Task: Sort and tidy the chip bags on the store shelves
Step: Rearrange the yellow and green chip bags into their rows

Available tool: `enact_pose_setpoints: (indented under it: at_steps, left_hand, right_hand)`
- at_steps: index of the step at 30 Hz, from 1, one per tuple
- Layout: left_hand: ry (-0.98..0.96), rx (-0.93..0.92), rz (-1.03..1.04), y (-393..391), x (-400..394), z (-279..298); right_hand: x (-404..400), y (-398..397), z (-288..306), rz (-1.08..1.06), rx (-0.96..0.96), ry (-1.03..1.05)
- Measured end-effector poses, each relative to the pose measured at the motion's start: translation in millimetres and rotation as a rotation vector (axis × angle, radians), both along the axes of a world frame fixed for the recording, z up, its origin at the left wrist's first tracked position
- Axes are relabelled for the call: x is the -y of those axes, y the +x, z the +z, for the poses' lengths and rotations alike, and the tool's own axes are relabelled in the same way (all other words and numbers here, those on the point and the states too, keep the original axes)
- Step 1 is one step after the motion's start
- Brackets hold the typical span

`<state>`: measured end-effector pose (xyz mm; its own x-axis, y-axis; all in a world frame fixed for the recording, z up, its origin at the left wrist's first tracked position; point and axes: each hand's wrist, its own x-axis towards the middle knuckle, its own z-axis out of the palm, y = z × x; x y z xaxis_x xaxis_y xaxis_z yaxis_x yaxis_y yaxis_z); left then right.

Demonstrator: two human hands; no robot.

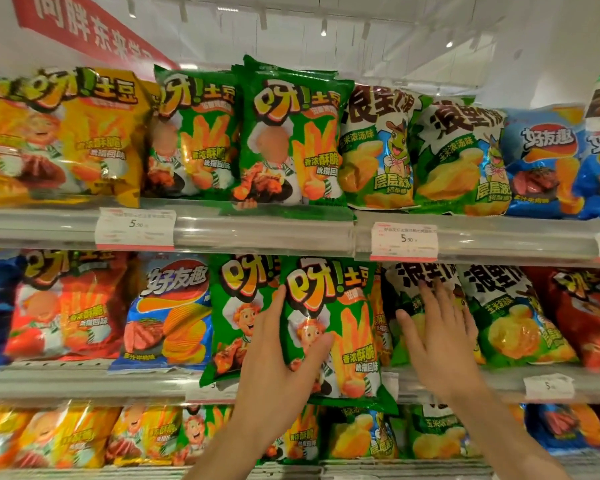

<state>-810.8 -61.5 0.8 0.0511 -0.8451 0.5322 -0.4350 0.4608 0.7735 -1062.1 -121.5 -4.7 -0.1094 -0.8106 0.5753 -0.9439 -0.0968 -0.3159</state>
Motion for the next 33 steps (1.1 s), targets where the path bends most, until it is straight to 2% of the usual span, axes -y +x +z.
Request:
enact_pose_setpoints:
  at_steps: [3,8,12,22,33]
  left_hand:
    - [-0.004,-0.01,-0.039,7,1,-3]
    - [0.021,-0.06,-0.081,14,-9,-8]
    - [0.008,-0.087,-0.12,16,-24,-10]
    - [0.045,-0.13,-0.031,28,-84,-11]
    - [0.088,-0.268,0.167,94,-143,-21]
  right_hand:
    - [-33,18,14,0.132,0.242,0.01]
    - [-77,51,30,0.381,0.687,0.262]
    - [-94,67,32,0.46,0.89,0.321]
    - [-128,91,26,0.533,1.019,0.365]
    - [-144,163,9,0.64,1.082,0.459]
